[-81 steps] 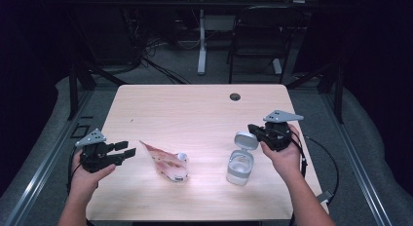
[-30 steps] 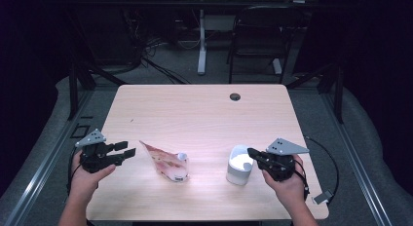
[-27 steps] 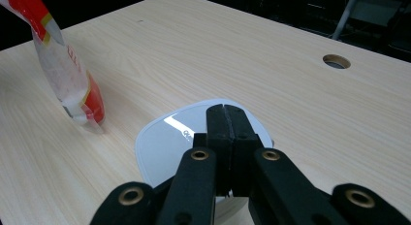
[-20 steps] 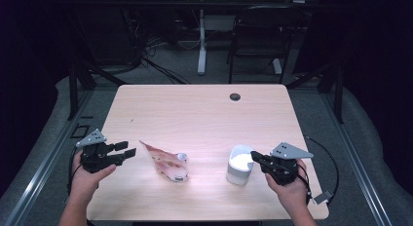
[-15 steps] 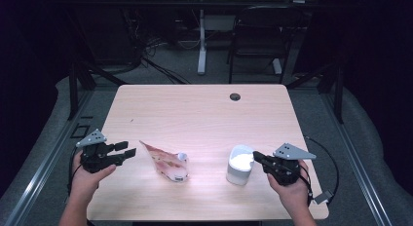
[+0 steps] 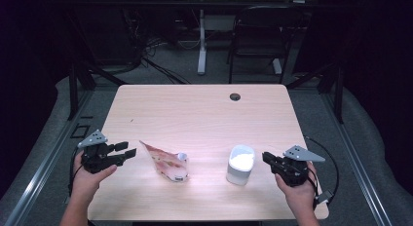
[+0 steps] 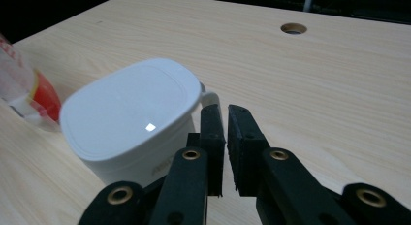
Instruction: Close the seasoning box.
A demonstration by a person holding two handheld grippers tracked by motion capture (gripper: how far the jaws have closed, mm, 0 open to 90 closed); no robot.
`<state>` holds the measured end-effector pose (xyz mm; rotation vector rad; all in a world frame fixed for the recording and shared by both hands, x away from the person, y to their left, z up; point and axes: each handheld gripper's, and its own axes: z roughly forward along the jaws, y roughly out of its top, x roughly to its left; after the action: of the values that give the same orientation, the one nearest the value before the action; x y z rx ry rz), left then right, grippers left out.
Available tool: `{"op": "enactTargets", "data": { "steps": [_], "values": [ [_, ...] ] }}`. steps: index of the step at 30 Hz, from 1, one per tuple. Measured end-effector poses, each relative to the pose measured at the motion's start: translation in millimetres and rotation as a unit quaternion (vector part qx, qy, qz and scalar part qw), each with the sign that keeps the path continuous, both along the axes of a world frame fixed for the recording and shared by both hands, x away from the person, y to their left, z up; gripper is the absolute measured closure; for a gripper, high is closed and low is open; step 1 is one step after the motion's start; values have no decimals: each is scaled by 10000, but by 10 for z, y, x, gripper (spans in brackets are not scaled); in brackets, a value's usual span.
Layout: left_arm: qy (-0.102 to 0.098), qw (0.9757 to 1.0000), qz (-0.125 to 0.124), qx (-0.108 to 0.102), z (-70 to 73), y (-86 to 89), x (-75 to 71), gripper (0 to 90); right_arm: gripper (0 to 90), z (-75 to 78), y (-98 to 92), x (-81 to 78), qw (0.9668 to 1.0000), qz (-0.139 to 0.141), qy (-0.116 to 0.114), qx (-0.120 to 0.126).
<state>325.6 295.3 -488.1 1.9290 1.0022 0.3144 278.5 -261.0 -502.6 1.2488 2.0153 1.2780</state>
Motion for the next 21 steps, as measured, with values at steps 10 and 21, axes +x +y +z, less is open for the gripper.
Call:
{"op": "enactTargets", "data": {
  "steps": [10, 21],
  "values": [
    [69, 9998, 172, -18, -61, 1, 14, 490, 688, -151, -115, -24, 9995, -252, 186, -30],
    [253, 9992, 268, 132, -316, -27, -91, 485, 534, -219, -138, -72, 9985, -458, 253, -168]
  ]
}}
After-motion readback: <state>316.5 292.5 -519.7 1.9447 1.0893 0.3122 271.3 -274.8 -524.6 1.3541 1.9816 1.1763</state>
